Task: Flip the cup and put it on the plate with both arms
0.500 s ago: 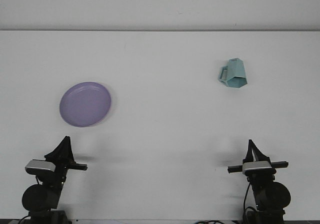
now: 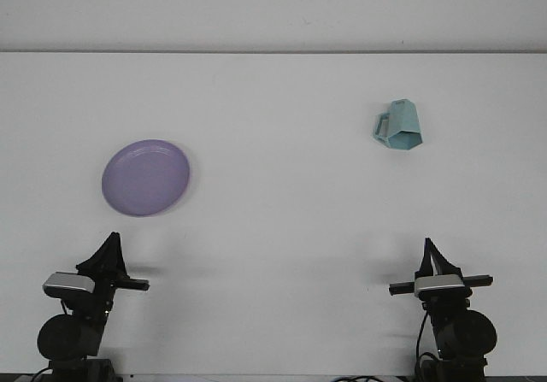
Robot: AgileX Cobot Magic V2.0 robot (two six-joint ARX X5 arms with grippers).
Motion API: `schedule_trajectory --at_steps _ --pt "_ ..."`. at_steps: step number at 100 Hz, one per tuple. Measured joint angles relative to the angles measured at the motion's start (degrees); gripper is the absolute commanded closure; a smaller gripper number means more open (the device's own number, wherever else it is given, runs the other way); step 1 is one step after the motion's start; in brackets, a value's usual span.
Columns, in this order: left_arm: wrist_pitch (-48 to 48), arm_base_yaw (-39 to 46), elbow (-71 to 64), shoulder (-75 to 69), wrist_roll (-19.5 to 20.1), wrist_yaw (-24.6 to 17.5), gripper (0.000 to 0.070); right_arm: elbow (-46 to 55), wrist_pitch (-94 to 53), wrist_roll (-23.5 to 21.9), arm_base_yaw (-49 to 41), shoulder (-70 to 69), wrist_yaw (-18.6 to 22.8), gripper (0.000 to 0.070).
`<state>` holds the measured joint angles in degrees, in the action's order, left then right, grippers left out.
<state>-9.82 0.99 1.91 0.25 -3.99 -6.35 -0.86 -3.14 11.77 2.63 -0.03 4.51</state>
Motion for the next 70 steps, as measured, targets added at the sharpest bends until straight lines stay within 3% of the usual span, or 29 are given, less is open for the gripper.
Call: schedule_trajectory --at_steps 38,54,70 --pt "-0.1 0.0 0.0 0.0 0.0 0.0 0.0688 0.0 0.0 -1.8 0.0 0.0 0.0 0.0700" --pt "-0.1 0.0 0.0 0.0 0.0 0.0 0.0687 0.0 0.0 -8.6 0.0 0.0 0.0 0.0700" --pt "-0.1 0.0 0.0 0.0 0.0 0.0 0.0688 0.0 2.3 -20.6 0.0 0.0 0.0 0.0700"
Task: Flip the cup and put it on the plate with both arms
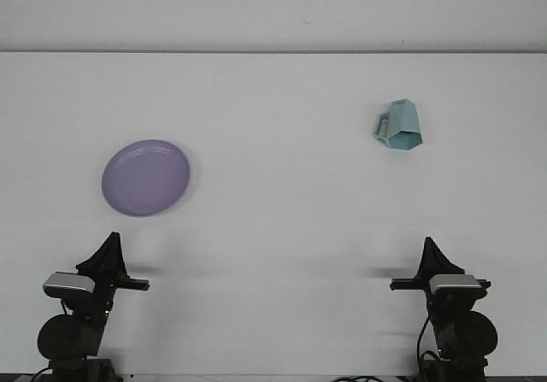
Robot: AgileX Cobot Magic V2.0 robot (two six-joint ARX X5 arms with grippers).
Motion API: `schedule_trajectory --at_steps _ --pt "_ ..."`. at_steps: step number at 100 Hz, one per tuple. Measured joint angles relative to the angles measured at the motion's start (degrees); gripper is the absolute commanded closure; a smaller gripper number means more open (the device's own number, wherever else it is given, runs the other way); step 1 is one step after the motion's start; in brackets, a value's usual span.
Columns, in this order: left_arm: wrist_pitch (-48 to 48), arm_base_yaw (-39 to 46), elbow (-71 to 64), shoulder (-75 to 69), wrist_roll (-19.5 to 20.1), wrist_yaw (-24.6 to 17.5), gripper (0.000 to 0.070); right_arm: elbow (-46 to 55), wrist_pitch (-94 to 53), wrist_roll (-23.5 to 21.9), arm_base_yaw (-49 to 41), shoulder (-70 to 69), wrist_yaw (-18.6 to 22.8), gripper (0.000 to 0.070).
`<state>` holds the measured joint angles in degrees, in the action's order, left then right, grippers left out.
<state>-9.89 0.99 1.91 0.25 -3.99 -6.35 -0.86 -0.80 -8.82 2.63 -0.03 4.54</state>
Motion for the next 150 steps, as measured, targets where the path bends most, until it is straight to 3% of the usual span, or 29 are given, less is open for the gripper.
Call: schedule_trajectory --at_steps 10,22,34,46,51,65,69,87,117,150 --pt "0.0 0.0 0.0 0.0 0.0 0.0 0.0687 -1.8 -0.7 -6.4 0.0 -0.1 -0.4 0.0700" --pt "0.0 0.0 0.0 0.0 0.0 0.0 0.0687 -9.1 -5.6 -8.8 0.0 -2.7 -2.9 0.0700" --pt "0.0 0.0 0.0 0.0 0.0 0.0 0.0688 -19.3 -8.3 -7.2 0.0 -8.6 -5.6 0.0700" --pt "0.0 0.0 0.0 0.0 0.0 0.0 0.0688 -27.2 -7.2 -0.7 0.0 -17.8 -7.8 0.0691" --pt "0.0 0.0 0.0 0.0 0.0 0.0 0.0688 -28.7 -5.3 2.8 0.0 -21.7 -7.9 0.0629" --pt "0.0 0.0 0.0 0.0 0.0 0.0 0.0688 -28.9 3.0 11.5 0.0 -32.3 -8.0 0.0281" --pt "0.0 0.0 0.0 0.0 0.0 0.0 0.0688 -28.9 6.0 13.3 0.0 -35.6 -8.0 0.0243" --pt "-0.1 0.0 0.0 0.0 0.0 0.0 0.0687 -28.9 19.8 18.9 0.1 -52.3 -7.6 0.0240" --pt "-0.1 0.0 0.0 0.0 0.0 0.0 0.0687 -29.5 47.1 23.0 2.3 -83.1 -7.3 0.0240" --pt "-0.1 0.0 0.0 0.0 0.0 0.0 0.0688 -46.1 49.2 26.6 3.6 -107.0 -6.2 0.0240"
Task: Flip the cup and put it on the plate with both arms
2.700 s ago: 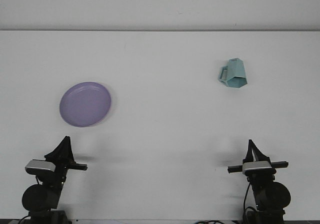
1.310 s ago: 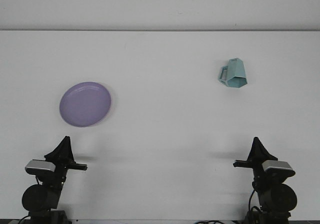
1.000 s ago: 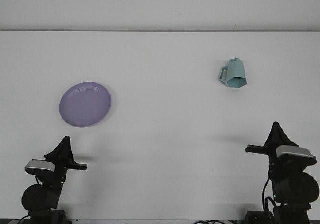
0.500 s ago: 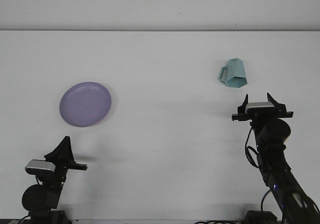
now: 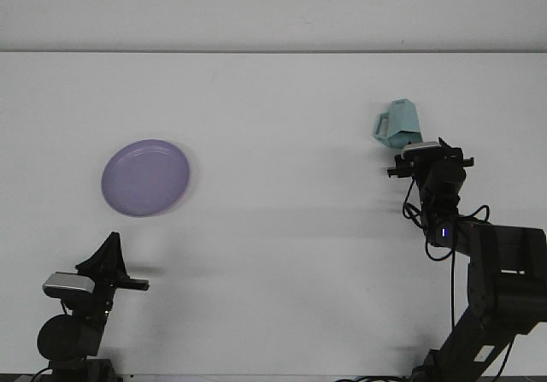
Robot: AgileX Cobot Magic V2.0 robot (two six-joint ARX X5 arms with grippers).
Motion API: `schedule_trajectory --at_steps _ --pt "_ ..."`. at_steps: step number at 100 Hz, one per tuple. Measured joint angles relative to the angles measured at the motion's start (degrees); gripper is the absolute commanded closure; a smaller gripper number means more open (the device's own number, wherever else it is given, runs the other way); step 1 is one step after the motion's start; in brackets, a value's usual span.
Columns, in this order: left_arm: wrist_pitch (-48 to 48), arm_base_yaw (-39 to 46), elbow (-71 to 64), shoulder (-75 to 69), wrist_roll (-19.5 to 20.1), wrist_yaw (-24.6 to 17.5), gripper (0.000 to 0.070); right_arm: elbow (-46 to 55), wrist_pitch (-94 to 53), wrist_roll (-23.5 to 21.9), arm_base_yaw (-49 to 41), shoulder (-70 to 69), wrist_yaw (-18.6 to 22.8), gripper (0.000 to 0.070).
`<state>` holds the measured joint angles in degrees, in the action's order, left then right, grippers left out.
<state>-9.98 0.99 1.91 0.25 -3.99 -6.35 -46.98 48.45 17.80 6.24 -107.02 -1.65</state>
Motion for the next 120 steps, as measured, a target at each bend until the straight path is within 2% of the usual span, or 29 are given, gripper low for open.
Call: schedule_trajectory --at_steps 12,29,44,62,71,99,120 --pt "0.0 0.0 0.0 0.0 0.0 0.0 0.0687 -6.7 -0.9 2.2 0.8 -5.5 1.7 0.0240" --pt "0.0 0.0 0.0 0.0 0.0 0.0 0.0687 -13.8 -4.5 3.8 2.3 -10.9 2.1 0.0241" --pt "0.0 0.0 0.0 0.0 0.0 0.0 0.0687 -17.7 -6.1 6.0 3.3 -12.6 5.9 0.0270" --pt "0.0 0.0 0.0 0.0 0.0 0.0 0.0687 -19.9 -8.4 8.2 3.9 -12.7 10.0 0.0522" --pt "0.0 0.0 0.0 0.0 0.0 0.0 0.0688 -20.0 -9.2 9.3 4.0 -12.7 12.1 0.0700" --pt "-0.1 0.0 0.0 0.0 0.0 0.0 0.0688 -20.0 -9.1 10.0 3.9 -12.7 12.5 0.0700" --pt "-0.1 0.0 0.0 0.0 0.0 0.0 0.0688 -20.0 -12.3 5.2 3.8 -11.4 12.5 0.0700"
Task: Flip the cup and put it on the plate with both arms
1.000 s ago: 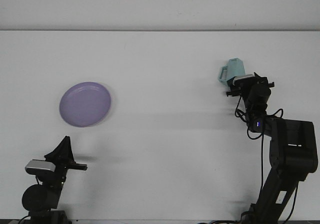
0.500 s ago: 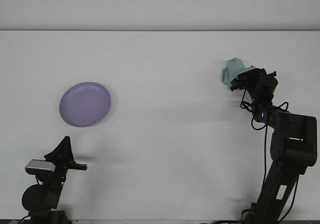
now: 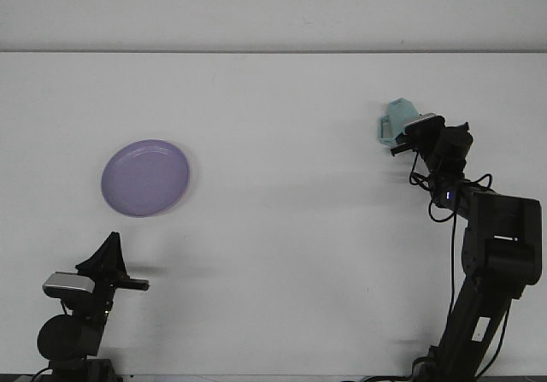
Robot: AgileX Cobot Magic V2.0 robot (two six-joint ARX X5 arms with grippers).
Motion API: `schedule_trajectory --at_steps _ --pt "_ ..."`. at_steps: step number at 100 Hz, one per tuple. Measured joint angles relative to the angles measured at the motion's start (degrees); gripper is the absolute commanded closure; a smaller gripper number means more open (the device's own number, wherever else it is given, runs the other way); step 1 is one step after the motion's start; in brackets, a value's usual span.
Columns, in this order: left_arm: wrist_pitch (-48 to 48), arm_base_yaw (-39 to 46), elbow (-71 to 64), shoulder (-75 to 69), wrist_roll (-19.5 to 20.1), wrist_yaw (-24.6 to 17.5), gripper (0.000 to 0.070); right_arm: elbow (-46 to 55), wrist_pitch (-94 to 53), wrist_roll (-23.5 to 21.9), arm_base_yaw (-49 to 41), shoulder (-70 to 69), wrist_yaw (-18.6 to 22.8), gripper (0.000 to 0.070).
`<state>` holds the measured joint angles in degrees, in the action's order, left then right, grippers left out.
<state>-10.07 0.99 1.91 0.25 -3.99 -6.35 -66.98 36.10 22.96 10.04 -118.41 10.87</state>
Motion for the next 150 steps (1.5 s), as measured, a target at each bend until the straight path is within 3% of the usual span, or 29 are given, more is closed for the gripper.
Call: schedule_trajectory --at_steps 38,62,91,121,139,150 --pt "0.0 0.0 0.0 0.0 -0.3 0.0 0.0688 0.0 -24.0 -13.5 -2.0 20.6 0.0 0.0700" --pt "0.0 0.0 0.0 0.0 -1.4 0.0 0.0688 0.0 -49.3 -24.8 -6.3 35.3 1.3 0.0700" --pt "0.0 0.0 0.0 0.0 -1.5 0.0 0.0688 0.0 -76.1 -26.6 -19.4 46.9 2.6 0.0700" --pt "0.0 0.0 0.0 0.0 -1.5 0.0 0.0688 -2.3 -93.2 -26.4 -39.1 43.6 2.3 0.0700" --pt "0.0 0.0 0.0 0.0 -1.5 0.0 0.0688 -7.0 -101.1 -25.9 -46.8 37.2 -3.6 0.0700" --pt "0.0 0.0 0.0 0.0 -1.5 0.0 0.0688 -10.1 -105.2 -25.3 -49.5 32.3 -4.9 0.0700"
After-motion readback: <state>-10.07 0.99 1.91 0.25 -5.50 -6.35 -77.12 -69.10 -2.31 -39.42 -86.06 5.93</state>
